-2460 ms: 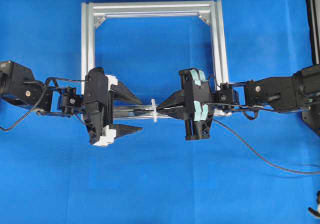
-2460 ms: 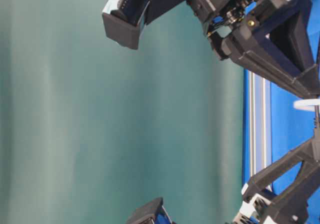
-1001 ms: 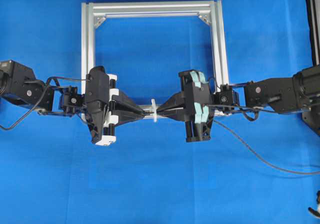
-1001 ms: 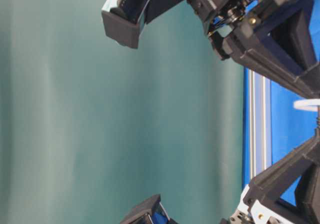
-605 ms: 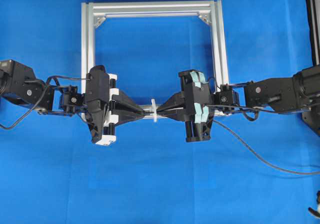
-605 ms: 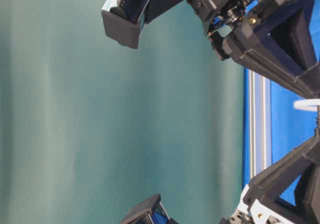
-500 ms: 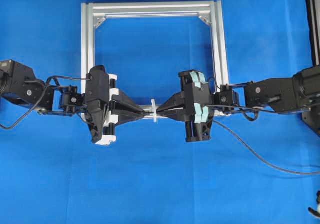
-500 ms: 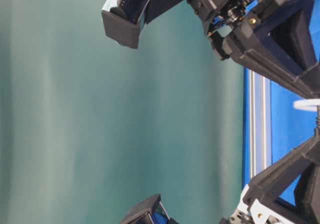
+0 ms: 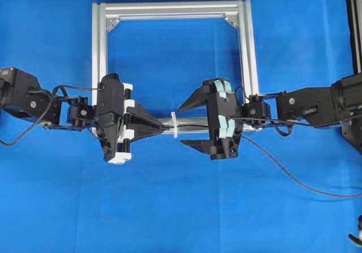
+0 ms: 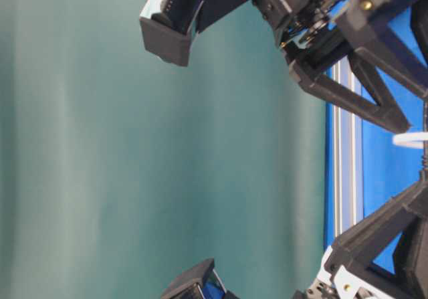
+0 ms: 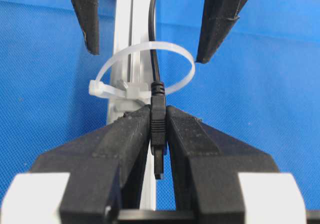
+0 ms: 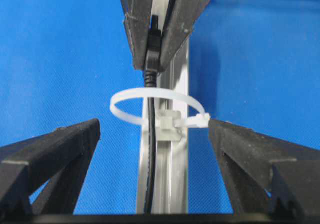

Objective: Insert the wire through the string loop located in the center.
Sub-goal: 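Open the right gripper to release the cable, then pull the cable leftward through the loop with the left gripper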

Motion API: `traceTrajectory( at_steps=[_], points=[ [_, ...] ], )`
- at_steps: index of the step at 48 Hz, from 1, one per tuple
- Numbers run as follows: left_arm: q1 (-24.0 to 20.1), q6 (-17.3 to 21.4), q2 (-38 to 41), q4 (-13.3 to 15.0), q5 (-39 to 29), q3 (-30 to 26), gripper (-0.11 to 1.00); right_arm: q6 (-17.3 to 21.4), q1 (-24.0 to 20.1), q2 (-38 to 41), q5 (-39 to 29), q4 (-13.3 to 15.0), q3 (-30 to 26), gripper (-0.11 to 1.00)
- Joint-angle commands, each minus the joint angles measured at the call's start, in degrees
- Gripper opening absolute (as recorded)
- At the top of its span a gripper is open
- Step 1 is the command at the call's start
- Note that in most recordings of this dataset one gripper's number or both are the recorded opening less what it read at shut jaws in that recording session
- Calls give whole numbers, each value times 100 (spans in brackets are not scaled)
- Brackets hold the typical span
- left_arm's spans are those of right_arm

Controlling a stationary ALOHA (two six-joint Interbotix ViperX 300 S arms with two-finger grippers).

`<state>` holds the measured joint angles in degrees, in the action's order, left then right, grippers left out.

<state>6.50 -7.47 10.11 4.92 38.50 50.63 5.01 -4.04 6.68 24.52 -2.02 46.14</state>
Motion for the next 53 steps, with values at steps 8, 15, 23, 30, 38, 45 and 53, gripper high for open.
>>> traceTrajectory(
  at_steps=[8,15,23,30,38,45,53],
  points=[
    [-9,-9,-70,0,35,-88,9,9,9,-62,0,-9,-79,97],
    [0,-9,-176,0,35,0,9,0,9,-62,9,-9,-88,97],
    [53,-18,-466,0,26,352,9,0,9,-62,0,-9,-88,97],
    [88,-18,-923,0,35,896,9,0,9,-70,-9,9,-97,97],
    [114,-70,-1450,0,35,1564,9,-18,9,-70,-18,9,-114,97],
    [114,-255,-1960,0,35,2153,9,-18,9,-97,-18,18,-114,97],
    [123,-404,-2479,0,26,2663,9,-26,0,-141,-26,26,-114,97]
  ],
)
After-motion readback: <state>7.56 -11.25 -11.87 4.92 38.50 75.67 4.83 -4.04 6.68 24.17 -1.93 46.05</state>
